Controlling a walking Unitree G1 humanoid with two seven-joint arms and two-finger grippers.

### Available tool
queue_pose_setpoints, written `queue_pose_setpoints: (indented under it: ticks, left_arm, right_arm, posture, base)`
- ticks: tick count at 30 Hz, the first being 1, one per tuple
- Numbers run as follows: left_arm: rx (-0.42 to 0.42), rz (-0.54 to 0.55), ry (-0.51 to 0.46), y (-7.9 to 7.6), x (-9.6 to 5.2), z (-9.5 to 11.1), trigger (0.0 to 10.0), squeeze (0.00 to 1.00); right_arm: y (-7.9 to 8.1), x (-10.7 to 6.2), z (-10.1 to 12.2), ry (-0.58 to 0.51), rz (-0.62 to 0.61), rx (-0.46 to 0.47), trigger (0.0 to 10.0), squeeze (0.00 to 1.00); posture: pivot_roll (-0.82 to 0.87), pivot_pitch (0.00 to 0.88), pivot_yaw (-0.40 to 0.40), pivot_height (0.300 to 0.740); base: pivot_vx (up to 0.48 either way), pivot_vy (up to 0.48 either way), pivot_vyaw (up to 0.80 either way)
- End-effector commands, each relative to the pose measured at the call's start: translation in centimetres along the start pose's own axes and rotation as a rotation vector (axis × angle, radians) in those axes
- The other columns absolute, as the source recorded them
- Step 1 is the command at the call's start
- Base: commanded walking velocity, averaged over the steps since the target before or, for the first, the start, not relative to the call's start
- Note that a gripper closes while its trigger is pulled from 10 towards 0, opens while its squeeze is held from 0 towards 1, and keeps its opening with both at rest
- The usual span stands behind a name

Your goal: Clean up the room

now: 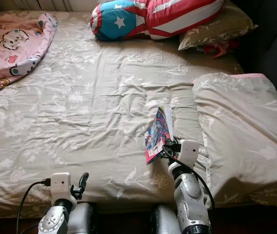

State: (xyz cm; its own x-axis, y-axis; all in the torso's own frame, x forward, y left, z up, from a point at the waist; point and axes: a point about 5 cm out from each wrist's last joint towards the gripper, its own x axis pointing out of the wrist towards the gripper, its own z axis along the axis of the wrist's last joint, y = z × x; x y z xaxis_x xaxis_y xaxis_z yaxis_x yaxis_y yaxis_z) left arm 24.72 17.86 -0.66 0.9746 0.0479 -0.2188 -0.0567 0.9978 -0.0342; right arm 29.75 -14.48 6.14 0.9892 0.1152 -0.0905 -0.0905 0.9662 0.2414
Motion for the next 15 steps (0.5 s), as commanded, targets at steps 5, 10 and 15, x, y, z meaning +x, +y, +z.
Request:
queue_pose_setpoints:
  ticks: [5, 10, 15]
  left_arm:
    - [0.0, 0.012, 0.048, 0.14, -0.67, -1.04, 10.0, 0.0]
    - [0.0, 0.012, 0.048, 0.14, -0.67, -1.04, 10.0, 0.0]
    - [0.0, 0.012, 0.048, 0.14, -0.67, -1.04, 10.0, 0.0]
  right_arm:
    - [0.0, 0.0, 0.27, -0.021, 0.014, 0.012, 10.0, 0.0]
    - [0.0, 0.0, 0.27, -0.021, 0.014, 0.012, 10.0, 0.0]
    - [0.0, 0.0, 0.27, -0.021, 0.014, 0.012, 10.0, 0.0]
  posture:
    - [-0.04, 0.204, -0.043, 0.635]
    - [-0.04, 0.204, -0.043, 0.635]
    - [-0.04, 0.204, -0.043, 0.635]
  base:
    - [0.0, 0.0, 0.0]
    - [0.0, 0.0, 0.0]
    - [0.0, 0.0, 0.0]
